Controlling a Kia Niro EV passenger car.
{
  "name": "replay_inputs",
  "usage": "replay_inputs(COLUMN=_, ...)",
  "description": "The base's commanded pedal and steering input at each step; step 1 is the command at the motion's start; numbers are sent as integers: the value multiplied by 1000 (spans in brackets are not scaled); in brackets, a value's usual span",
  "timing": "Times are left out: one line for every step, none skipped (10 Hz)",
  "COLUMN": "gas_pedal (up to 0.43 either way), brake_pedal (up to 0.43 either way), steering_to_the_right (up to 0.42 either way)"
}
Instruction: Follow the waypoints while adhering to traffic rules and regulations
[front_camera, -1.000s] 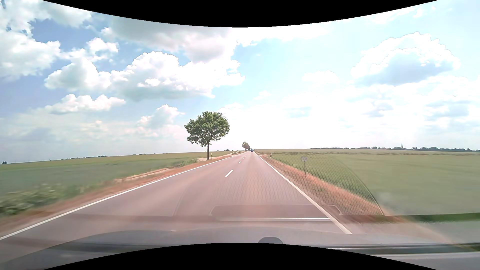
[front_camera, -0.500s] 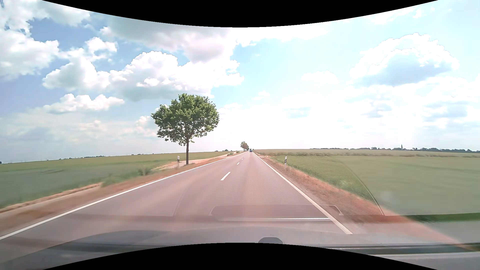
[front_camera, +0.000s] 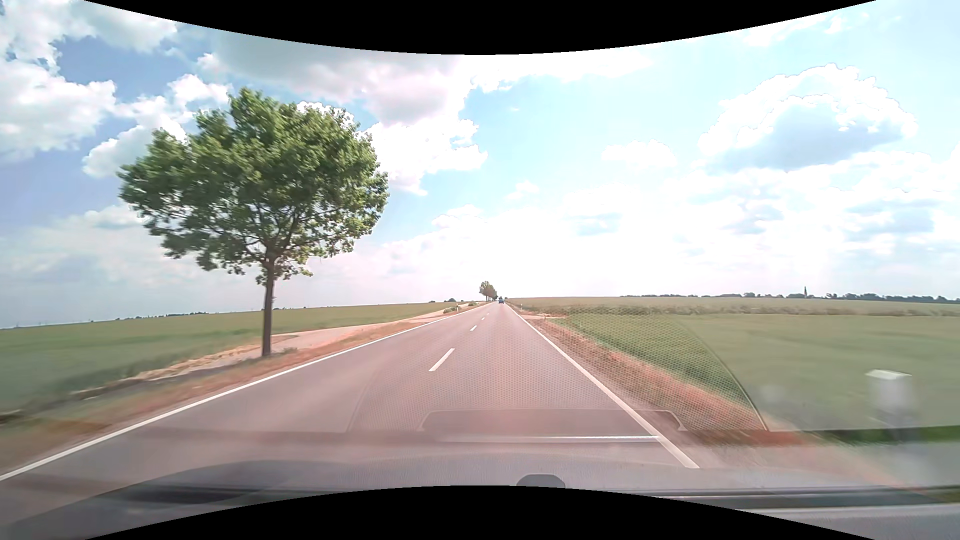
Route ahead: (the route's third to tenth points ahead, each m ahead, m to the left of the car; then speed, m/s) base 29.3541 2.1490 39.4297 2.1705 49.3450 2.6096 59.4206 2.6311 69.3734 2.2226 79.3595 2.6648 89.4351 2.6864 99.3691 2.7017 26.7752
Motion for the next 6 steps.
replay_inputs(gas_pedal=260, brake_pedal=0, steering_to_the_right=-3)
replay_inputs(gas_pedal=260, brake_pedal=0, steering_to_the_right=-3)
replay_inputs(gas_pedal=260, brake_pedal=0, steering_to_the_right=-3)
replay_inputs(gas_pedal=260, brake_pedal=0, steering_to_the_right=-3)
replay_inputs(gas_pedal=260, brake_pedal=0, steering_to_the_right=-3)
replay_inputs(gas_pedal=260, brake_pedal=0, steering_to_the_right=-3)
